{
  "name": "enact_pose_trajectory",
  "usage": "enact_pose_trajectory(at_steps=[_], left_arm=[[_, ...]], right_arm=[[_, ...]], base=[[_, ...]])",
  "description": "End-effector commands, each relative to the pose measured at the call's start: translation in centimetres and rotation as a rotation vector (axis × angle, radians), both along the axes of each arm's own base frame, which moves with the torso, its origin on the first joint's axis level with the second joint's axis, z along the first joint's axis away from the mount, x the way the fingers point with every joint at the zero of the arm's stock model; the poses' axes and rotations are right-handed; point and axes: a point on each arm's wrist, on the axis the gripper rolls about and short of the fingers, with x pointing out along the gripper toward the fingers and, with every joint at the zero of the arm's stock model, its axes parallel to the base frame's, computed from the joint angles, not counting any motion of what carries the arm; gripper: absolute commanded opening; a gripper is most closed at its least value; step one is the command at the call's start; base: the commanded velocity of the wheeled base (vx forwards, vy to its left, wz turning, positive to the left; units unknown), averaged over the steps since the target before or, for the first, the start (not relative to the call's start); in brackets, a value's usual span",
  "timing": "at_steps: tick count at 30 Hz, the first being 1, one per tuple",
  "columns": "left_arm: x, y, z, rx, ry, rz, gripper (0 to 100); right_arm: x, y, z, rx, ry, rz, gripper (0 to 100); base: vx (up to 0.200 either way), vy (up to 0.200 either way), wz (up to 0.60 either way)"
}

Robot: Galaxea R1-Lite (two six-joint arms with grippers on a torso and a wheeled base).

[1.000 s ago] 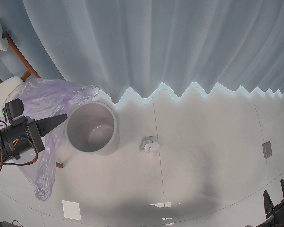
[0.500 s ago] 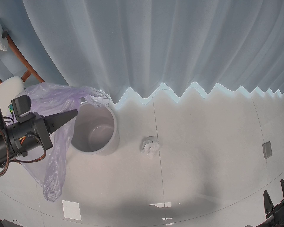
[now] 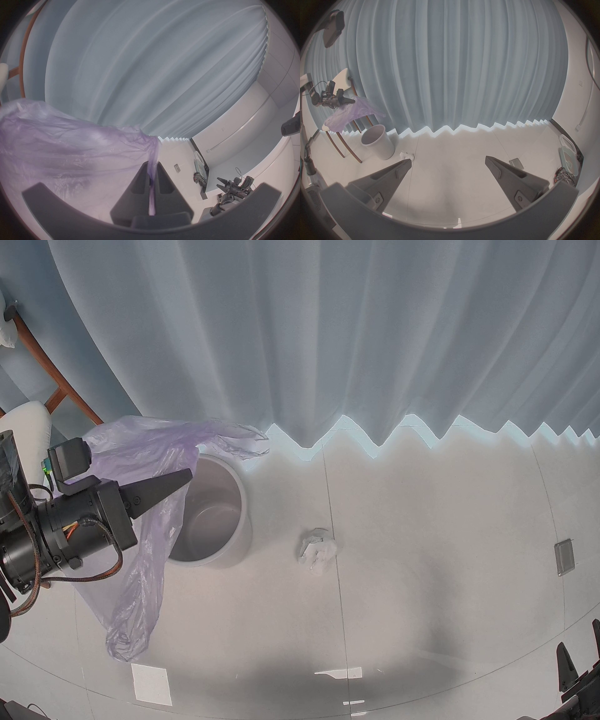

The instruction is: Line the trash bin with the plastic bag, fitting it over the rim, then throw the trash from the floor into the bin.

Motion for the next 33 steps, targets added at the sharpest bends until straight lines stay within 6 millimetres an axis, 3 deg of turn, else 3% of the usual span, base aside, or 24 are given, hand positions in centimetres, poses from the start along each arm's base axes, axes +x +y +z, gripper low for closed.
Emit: enact_pose_trajectory(at_steps=[1,9,16,33], left_arm=[[0.0,-0.3,0.0,-0.001,0.003,-0.016,0],[-0.1,-0.6,0.8,-0.057,-0.022,-0.032,0],[-0.8,-1.5,2.1,-0.222,-0.02,-0.1,0],[-1.4,-2.5,2.4,-0.243,-0.038,-0.161,0]], right_arm=[[-0.1,0.0,-0.2,0.0,-0.011,0.0,100],[-0.1,0.0,-0.2,0.0,-0.011,0.0,100],[-0.1,0.0,-0.2,0.0,-0.011,0.0,100],[-0.1,0.0,-0.2,0.0,-0.011,0.002,100]], base=[[0.0,0.0,0.0],[0.0,0.0,0.0],[0.0,0.0,0.0],[0.0,0.0,0.0]])
